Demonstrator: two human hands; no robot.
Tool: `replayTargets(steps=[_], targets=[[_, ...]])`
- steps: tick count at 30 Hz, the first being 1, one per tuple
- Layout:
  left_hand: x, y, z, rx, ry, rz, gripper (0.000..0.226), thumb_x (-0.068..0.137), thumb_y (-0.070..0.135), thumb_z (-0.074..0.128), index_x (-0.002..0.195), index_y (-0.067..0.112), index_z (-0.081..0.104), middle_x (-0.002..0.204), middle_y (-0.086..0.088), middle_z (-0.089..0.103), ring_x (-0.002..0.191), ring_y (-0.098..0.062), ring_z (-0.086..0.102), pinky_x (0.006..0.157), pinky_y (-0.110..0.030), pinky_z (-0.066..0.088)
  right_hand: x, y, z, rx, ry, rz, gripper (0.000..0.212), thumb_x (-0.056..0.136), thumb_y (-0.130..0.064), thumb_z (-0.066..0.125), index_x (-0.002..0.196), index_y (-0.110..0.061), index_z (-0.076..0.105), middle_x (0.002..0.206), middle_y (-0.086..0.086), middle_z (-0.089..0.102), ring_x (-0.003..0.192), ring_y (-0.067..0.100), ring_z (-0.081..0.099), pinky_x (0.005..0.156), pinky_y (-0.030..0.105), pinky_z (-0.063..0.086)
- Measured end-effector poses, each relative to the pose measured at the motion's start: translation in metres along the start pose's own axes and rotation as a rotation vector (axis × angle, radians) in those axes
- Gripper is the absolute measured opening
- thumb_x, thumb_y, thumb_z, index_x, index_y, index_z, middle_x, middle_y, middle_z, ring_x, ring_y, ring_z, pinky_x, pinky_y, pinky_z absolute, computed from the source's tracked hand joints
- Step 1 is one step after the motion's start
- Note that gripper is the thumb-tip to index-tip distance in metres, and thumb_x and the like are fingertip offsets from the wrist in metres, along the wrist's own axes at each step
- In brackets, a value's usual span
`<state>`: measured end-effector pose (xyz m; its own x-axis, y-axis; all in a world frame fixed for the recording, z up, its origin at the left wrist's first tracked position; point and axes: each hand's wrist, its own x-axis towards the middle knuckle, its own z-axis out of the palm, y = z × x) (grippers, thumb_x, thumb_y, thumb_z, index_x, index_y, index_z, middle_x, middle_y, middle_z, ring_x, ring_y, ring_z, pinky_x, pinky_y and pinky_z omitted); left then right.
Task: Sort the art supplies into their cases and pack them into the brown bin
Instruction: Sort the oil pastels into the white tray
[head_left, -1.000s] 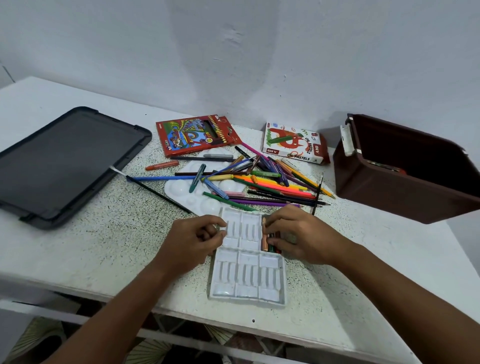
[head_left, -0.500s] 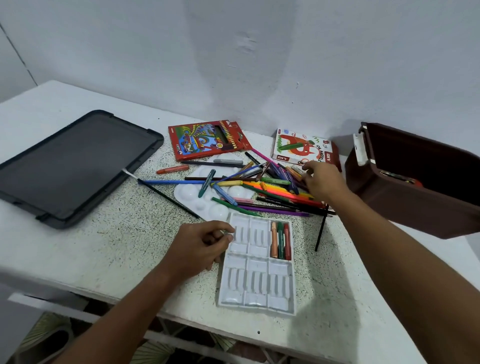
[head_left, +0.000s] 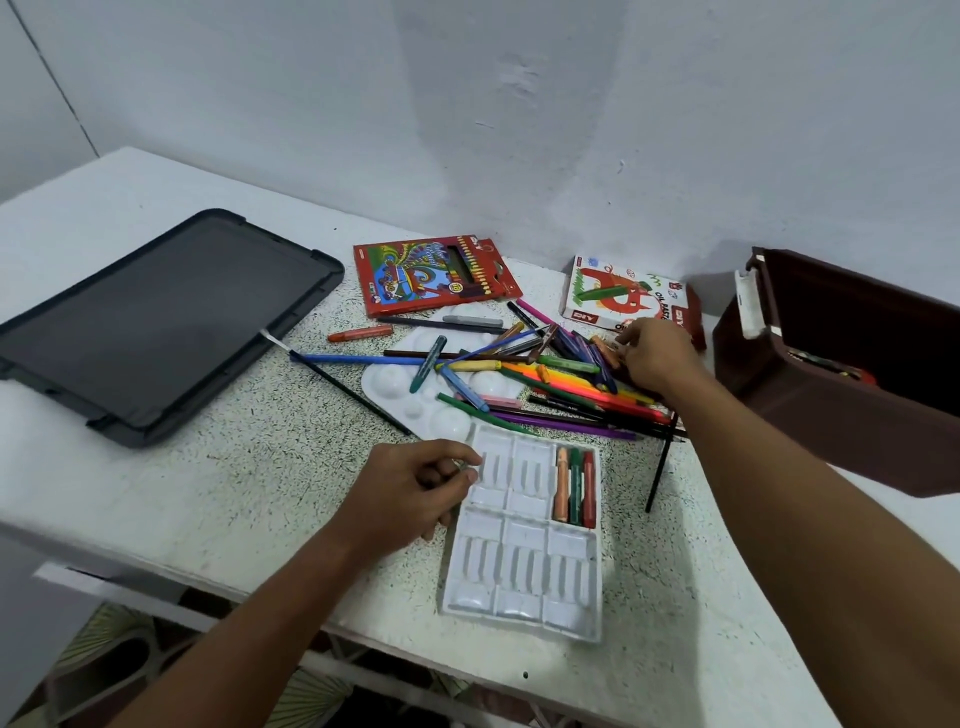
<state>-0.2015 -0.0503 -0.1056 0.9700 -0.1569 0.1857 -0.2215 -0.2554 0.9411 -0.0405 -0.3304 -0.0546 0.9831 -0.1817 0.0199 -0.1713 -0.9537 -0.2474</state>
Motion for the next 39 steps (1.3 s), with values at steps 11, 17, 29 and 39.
replayTargets(steps=[11, 17, 29, 39], targets=[[-0.001, -0.001, 0.0, 0.009, -0.002, 0.033, 0.011, 0.082, -0.001, 0.07, 0.086, 0.008, 0.072, 0.05, 0.002, 0.06, 0.031, -0.01, 0.051, 0.038, -0.021, 0.043, -0.124, -0.012, -0.012, -0.052, -0.056, -0.872, 0.008, 0.09, -0.037, 0.057, 0.095, -0.037, 0.064, 0.114, -0.014, 0.049, 0.096, 0.002, 0.056, 0.084, 0.031, 0.047], [-0.002, 0.001, 0.001, -0.006, 0.011, 0.002, 0.012, 0.081, -0.003, 0.07, 0.084, 0.008, 0.073, 0.051, -0.005, 0.06, 0.031, -0.008, 0.049, 0.035, -0.021, 0.041, -0.153, -0.001, 0.001, -0.046, -0.093, -0.964, 0.034, 0.079, -0.007, 0.075, 0.108, -0.023, 0.067, 0.124, 0.008, 0.051, 0.117, 0.02, 0.041, 0.077, 0.036, 0.052], [-0.004, 0.004, 0.001, 0.019, 0.012, -0.005, 0.012, 0.081, -0.003, 0.069, 0.085, 0.008, 0.073, 0.051, -0.006, 0.06, 0.032, -0.006, 0.05, 0.037, -0.019, 0.041, -0.165, 0.0, 0.01, -0.072, -0.007, -1.002, 0.043, 0.075, -0.003, 0.077, 0.114, -0.016, 0.067, 0.118, 0.009, 0.059, 0.11, 0.028, 0.057, 0.078, 0.037, 0.052], [-0.004, 0.003, 0.0, 0.037, 0.012, 0.009, 0.015, 0.081, -0.003, 0.069, 0.085, 0.011, 0.073, 0.05, -0.001, 0.06, 0.032, -0.006, 0.049, 0.038, -0.019, 0.041, -0.175, 0.003, 0.014, 0.086, 0.019, -0.96, 0.026, 0.099, -0.028, 0.052, 0.109, -0.009, 0.067, 0.112, 0.004, 0.062, 0.106, 0.021, 0.057, 0.089, 0.033, 0.047]])
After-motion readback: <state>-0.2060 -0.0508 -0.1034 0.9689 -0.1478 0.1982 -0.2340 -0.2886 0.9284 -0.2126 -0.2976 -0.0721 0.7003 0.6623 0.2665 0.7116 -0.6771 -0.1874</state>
